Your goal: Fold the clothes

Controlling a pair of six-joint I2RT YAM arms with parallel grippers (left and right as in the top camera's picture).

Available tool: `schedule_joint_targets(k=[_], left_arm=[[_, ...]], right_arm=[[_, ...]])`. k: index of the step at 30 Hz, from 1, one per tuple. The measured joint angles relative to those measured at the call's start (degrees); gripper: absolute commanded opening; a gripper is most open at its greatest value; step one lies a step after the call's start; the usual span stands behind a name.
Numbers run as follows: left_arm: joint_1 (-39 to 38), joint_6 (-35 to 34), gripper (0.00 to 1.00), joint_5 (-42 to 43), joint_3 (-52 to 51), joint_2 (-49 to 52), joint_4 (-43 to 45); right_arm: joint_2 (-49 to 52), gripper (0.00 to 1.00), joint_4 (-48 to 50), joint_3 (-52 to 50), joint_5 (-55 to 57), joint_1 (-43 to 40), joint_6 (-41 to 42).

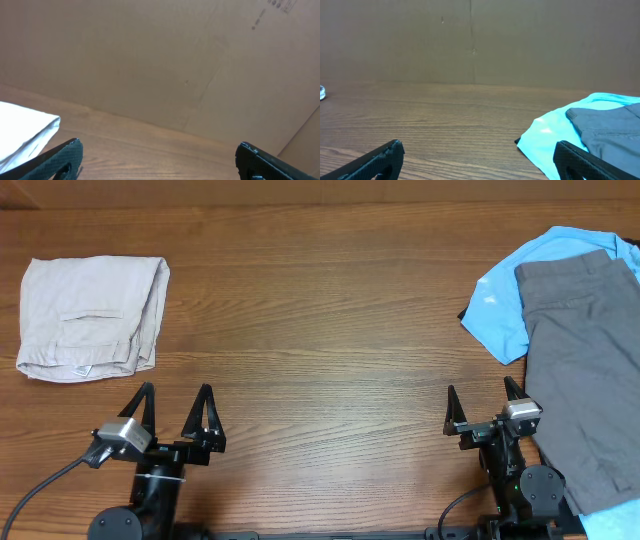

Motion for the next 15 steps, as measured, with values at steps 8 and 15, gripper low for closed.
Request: schedule_joint_targets(k=[8,15], left_arm=[[0.00,-0.44,1.00,0.00,-10.08,-3.58,8.24],[0.00,1.73,1.00,-0.17,-17.20,-3.74,12.72]], right_arm=[[0.00,1.00,-0.04,0.00,0.00,0.00,0.02],[0.00,1.00,-0.04,0.00,-0.02,0.00,0.02]])
